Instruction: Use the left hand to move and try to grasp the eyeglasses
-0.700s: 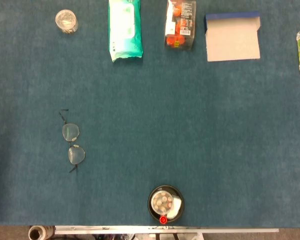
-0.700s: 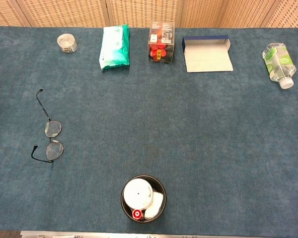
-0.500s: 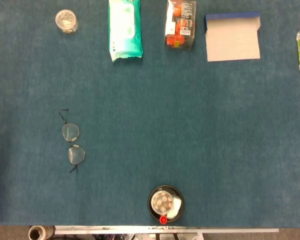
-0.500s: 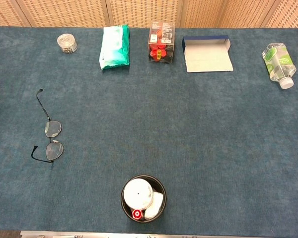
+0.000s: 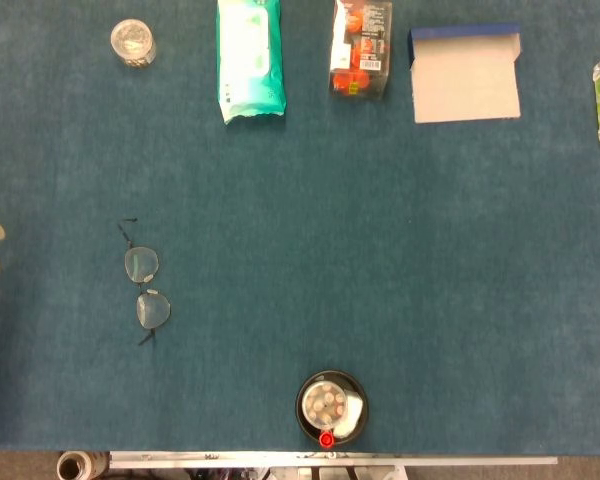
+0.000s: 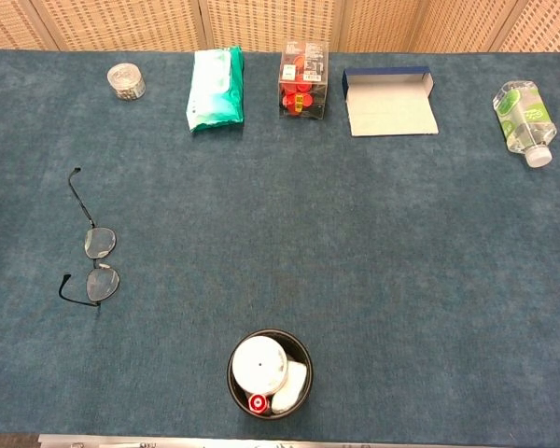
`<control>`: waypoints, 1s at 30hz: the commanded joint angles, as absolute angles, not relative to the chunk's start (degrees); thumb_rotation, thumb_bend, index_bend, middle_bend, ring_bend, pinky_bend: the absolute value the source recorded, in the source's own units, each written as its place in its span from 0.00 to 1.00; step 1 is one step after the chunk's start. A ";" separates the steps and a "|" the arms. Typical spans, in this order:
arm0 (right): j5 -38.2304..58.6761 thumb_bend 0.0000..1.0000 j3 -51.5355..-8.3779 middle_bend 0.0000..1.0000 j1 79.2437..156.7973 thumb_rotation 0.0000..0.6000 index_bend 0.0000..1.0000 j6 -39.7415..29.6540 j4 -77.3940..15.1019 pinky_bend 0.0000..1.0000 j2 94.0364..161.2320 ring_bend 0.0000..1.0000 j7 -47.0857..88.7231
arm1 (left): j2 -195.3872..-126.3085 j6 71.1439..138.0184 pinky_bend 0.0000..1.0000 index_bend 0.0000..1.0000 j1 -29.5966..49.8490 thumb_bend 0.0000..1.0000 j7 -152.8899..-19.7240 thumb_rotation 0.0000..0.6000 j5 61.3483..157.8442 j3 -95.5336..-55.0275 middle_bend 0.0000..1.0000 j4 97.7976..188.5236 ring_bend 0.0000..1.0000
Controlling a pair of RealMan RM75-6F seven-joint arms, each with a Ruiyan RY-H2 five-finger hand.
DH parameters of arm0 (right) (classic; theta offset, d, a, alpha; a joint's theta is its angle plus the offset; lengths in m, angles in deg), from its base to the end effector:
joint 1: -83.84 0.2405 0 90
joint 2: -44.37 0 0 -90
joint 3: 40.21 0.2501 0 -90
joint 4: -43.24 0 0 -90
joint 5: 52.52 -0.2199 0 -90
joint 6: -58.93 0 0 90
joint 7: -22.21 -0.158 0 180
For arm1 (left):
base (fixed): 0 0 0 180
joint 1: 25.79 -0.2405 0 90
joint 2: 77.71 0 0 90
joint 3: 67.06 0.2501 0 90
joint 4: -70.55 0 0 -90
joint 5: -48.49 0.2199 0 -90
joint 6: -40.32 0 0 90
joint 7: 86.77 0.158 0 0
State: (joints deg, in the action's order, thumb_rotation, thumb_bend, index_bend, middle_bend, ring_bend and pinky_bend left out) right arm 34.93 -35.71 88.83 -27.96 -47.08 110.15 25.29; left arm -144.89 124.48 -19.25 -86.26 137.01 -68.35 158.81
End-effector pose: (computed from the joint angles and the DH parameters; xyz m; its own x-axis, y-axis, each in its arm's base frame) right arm -0.3053 -0.2024 0.1490 0.4478 0.0611 0.8921 -0.8924 -0.0326 0.4502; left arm -0.3103 0.1990 0.1279 0.4263 0.0312 0.9040 0.9028 -0.0775 -0.4230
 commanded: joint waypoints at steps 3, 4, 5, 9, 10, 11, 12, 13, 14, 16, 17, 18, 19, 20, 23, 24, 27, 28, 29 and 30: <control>35.23 0.66 -35.13 0.44 88.18 1.00 0.44 -29.88 -47.57 0.55 109.53 0.41 24.36 | -144.65 122.46 0.47 0.40 -17.53 0.25 -91.58 1.00 139.39 -67.42 0.37 158.18 0.29; 35.28 0.66 -35.04 0.44 88.05 1.00 0.44 -30.23 -47.65 0.55 109.37 0.41 24.09 | -144.54 121.87 0.47 0.38 -16.77 0.25 -93.50 1.00 140.56 -67.13 0.36 157.93 0.29; 35.34 0.66 -35.00 0.44 87.97 1.00 0.44 -30.41 -47.70 0.55 109.24 0.41 23.89 | -144.55 121.58 0.45 0.36 -16.10 0.25 -95.50 1.00 141.70 -66.93 0.35 157.63 0.27; 35.19 0.66 -34.79 0.44 87.80 1.00 0.44 -30.72 -47.87 0.55 108.74 0.41 23.16 | -144.02 118.91 0.30 0.28 -12.60 0.20 -104.55 1.00 146.45 -65.24 0.25 156.36 0.16; 35.12 0.66 -34.77 0.44 87.77 1.00 0.44 -30.72 -47.91 0.55 108.65 0.41 23.06 | -143.84 118.05 0.25 0.24 -11.85 0.17 -105.46 1.00 146.85 -65.06 0.19 156.40 0.11; 35.07 0.66 -34.74 0.44 87.74 1.00 0.44 -30.73 -47.94 0.55 108.57 0.41 22.96 | -143.78 117.25 0.22 0.20 -11.14 0.14 -106.08 1.00 147.06 -65.01 0.14 156.41 0.07; 35.04 0.66 -34.74 0.44 87.68 1.00 0.44 -30.78 -48.00 0.55 108.45 0.41 22.80 | -143.81 116.08 0.20 0.18 -10.28 0.13 -106.48 1.00 147.04 -65.00 0.11 156.47 0.05; 35.01 0.66 -34.73 0.44 87.63 1.00 0.44 -30.83 -48.04 0.55 108.36 0.41 22.70 | -143.93 115.22 0.17 0.14 -9.68 0.11 -106.64 1.00 146.93 -65.02 0.06 156.51 0.02; 35.00 0.66 -34.71 0.44 87.57 1.00 0.44 -30.91 -48.08 0.55 108.28 0.41 22.60 | -144.07 114.35 0.15 0.12 -9.08 0.10 -106.88 1.00 146.77 -65.04 0.03 156.60 0.00; 34.98 0.66 -34.66 0.44 87.49 1.00 0.44 -31.06 -48.16 0.55 108.17 0.41 22.50 | -144.26 113.28 0.12 0.09 -8.39 0.09 -107.29 1.00 146.43 -65.09 0.00 156.75 0.00; 34.95 0.66 -34.59 0.44 87.41 1.00 0.44 -31.24 -48.20 0.55 108.09 0.41 22.36 | -144.50 112.38 0.11 0.08 -7.80 0.09 -107.68 1.00 146.18 -65.13 0.00 156.90 0.00; 34.92 0.66 -34.54 0.44 87.30 1.00 0.44 -31.44 -48.25 0.55 108.00 0.41 22.19 | -144.90 111.29 0.10 0.08 -7.08 0.09 -108.03 1.00 145.71 -65.34 0.00 156.97 0.00; 34.94 0.66 -34.52 0.44 87.25 1.00 0.44 -31.53 -48.26 0.55 107.94 0.41 22.09 | -145.28 110.57 0.09 0.07 -6.58 0.09 -108.17 1.00 145.32 -65.51 0.00 156.94 0.00; 34.89 0.66 -34.46 0.44 87.20 1.00 0.44 -31.63 -48.27 0.55 107.88 0.41 21.96 | -145.76 109.85 0.08 0.07 -6.04 0.09 -108.25 1.00 144.86 -65.72 0.00 156.86 0.00; 34.73 0.66 -34.39 0.44 87.10 1.00 0.44 -31.64 -48.31 0.55 107.68 0.41 21.64 | -146.89 107.87 0.07 0.06 -4.58 0.09 -108.21 1.00 143.64 -66.28 0.00 156.93 0.00; 34.66 0.66 -34.34 0.44 87.10 1.00 0.44 -31.62 -48.32 0.55 107.62 0.41 21.54 | -147.18 107.10 0.07 0.05 -4.08 0.09 -108.22 1.00 143.12 -66.43 0.00 157.18 0.00; 34.52 0.66 -34.27 0.44 87.08 1.00 0.44 -31.53 -48.33 0.55 107.47 0.41 21.33 | -147.82 105.60 0.07 0.05 -2.94 0.09 -108.75 1.00 142.12 -66.77 0.00 157.80 0.00; 34.49 0.66 -34.25 0.44 87.07 1.00 0.44 -31.54 -48.34 0.55 107.43 0.41 21.27 | -147.97 105.23 0.07 0.05 -2.61 0.09 -108.96 1.00 141.92 -66.84 0.00 157.85 0.00; 34.45 0.66 -34.21 0.44 87.04 1.00 0.44 -31.57 -48.35 0.55 107.38 0.41 21.19 | -148.22 104.85 0.07 0.05 -2.23 0.09 -109.04 1.00 141.69 -66.95 0.00 157.81 0.00; 34.41 0.66 -34.18 0.44 87.04 1.00 0.44 -31.57 -48.34 0.55 107.37 0.41 21.15 | -148.42 104.60 0.07 0.05 -1.92 0.09 -109.01 1.00 141.51 -67.08 0.00 157.70 0.00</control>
